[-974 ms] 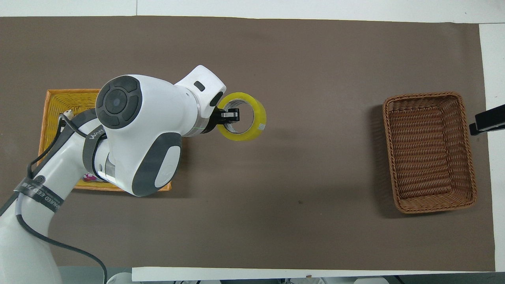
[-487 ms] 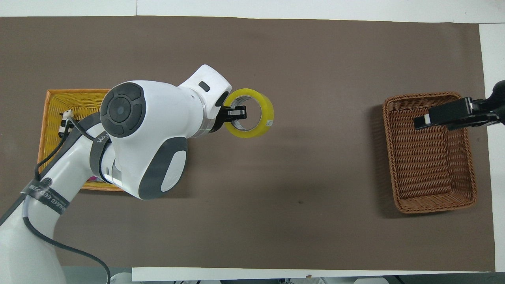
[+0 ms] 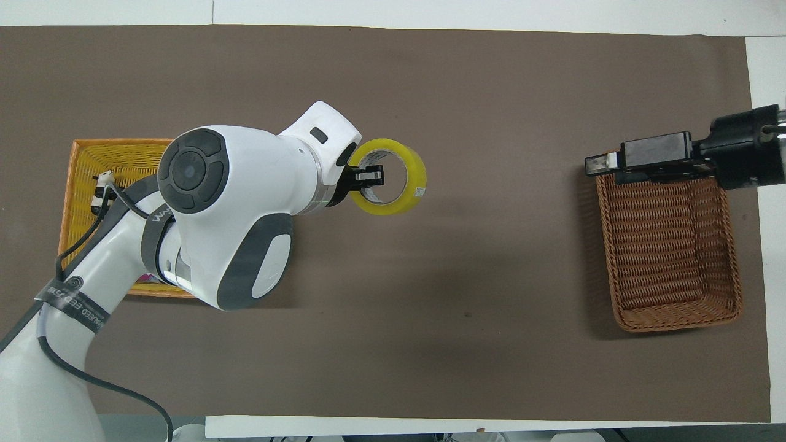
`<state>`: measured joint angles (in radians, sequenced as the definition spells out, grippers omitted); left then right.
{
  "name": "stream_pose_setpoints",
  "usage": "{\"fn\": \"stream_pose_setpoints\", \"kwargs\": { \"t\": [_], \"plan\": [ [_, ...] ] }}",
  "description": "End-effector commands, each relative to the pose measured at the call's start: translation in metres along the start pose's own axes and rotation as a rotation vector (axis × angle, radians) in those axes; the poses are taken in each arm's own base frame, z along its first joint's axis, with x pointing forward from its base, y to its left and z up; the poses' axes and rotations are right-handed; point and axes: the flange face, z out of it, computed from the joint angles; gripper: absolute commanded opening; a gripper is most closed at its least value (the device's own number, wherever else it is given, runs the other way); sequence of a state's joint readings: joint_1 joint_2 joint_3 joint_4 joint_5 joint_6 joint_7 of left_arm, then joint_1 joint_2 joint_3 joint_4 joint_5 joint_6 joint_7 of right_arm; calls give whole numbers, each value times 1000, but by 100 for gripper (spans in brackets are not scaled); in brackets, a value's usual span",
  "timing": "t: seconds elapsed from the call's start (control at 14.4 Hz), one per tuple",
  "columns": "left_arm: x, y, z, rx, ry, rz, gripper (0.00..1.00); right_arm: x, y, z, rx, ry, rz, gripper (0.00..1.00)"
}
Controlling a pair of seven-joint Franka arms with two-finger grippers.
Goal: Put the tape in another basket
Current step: 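Hold the tape with the left gripper while the right gripper reaches toward it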
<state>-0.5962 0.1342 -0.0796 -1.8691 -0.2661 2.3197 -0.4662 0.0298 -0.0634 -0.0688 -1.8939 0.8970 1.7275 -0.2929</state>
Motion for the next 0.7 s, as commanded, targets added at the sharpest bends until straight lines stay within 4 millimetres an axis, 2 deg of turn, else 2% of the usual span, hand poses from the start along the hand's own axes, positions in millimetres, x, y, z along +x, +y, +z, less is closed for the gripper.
{"fn": "stream_pose_setpoints", "kwargs": {
  "t": [0.0, 0.14, 0.21, 0.28, 0.42, 0.49, 0.63],
  "plan": [
    [-1, 2, -3, -16, 3, -8, 0, -3, 30, 39, 156, 58, -9, 99],
    [-1, 2, -3, -16, 3, -6, 0, 4, 36, 67, 223, 48, 6, 99],
    [-1, 2, -3, -17, 4, -5, 0, 6, 40, 75, 239, 47, 4, 99],
    [-2, 4, -3, -17, 3, 0, 0, 4, 42, 90, 261, 34, -11, 99],
    [-3, 5, -3, -17, 1, 3, 0, -3, 52, 108, 359, 58, 53, 99],
    [-3, 5, -4, -16, 1, 4, 0, -4, 45, 119, 395, 62, 97, 99],
    [-2, 5, -4, -18, 4, 3, 0, -2, 41, 129, 382, 79, 197, 99]
  ]
}}
